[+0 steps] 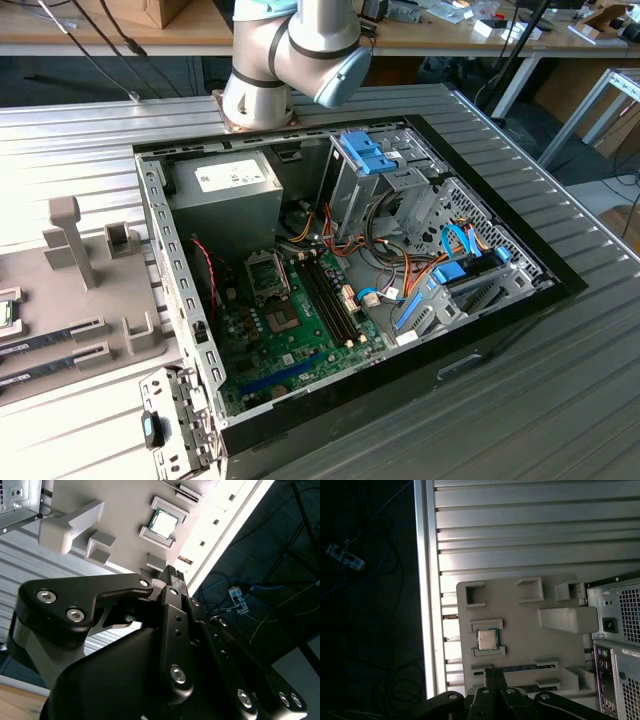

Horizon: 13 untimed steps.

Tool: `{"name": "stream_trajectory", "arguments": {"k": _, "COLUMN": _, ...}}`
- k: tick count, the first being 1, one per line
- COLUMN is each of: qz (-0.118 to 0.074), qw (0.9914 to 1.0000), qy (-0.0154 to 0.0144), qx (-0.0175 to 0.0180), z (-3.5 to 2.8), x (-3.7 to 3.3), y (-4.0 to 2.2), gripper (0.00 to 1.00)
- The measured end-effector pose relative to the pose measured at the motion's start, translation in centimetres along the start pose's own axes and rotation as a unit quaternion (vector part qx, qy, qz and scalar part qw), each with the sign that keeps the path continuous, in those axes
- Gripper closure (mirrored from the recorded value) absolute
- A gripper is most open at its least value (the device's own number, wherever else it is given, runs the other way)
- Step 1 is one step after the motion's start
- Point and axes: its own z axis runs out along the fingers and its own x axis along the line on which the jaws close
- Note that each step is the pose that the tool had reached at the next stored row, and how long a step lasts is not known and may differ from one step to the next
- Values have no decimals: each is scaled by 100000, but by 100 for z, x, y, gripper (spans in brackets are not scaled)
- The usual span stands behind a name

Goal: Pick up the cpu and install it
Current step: 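Reach for the cpu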

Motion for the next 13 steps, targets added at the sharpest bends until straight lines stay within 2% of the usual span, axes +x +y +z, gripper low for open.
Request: {"name": "stream_trajectory", "arguments": {"k": 13, "qz": 2, "qw": 100000, "qy": -1, "qx": 1, "z": 5, "x": 63, "y": -5, "gripper": 90}}
